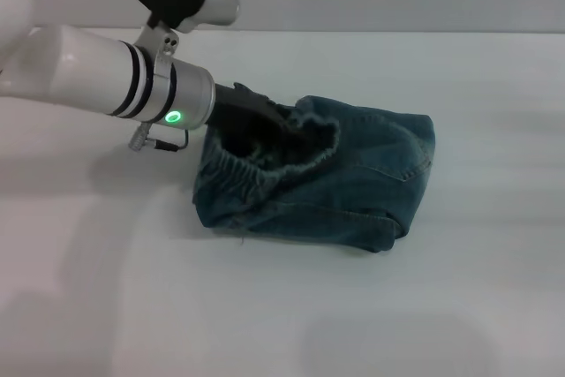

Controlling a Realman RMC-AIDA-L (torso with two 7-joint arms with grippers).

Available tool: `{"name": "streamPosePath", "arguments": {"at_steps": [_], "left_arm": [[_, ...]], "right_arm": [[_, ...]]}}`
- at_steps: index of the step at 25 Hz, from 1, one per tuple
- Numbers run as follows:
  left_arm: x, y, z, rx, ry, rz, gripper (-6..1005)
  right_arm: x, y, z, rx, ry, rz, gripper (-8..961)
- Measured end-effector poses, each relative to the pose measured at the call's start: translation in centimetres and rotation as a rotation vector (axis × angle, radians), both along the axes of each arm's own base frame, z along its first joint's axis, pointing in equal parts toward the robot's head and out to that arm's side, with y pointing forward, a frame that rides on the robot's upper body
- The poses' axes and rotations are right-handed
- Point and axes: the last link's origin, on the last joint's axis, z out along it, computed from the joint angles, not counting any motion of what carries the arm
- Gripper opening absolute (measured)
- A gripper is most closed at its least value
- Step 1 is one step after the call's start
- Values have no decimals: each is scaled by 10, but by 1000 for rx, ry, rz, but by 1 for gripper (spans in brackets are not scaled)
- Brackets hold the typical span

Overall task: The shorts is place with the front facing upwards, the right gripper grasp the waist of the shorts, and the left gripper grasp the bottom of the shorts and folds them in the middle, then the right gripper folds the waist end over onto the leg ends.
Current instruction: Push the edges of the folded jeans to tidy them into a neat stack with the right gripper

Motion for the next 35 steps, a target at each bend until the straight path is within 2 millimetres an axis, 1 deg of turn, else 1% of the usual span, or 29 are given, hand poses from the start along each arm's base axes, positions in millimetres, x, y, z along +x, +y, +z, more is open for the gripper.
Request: {"name": "streamPosePath", "arguments": {"at_steps": [5,7,14,15,18,24,35], "left_arm": [[0,3,6,41,-6,-11,646],[-1,4,7,49,-4,-12,440],[-3,8,10,79,10,-15,239],[-5,14,14,125,21,-20,194],[-9,21,19,175,50,-26,60],[-15,29,25,241,75,-22,46],[-22,30,25,266,88,-4,148]], "right_arm": [[1,0,-3,-7,5,-6,618],[1,0,-3,-7,6,-7,618],[0,0,-2,-3,8,-3,617],[-1,1,-3,-5,8,-1,617],[-3,3,-4,-11,5,6,616],[-5,4,-6,-15,6,10,617],[-4,3,-7,-14,11,6,616]]}}
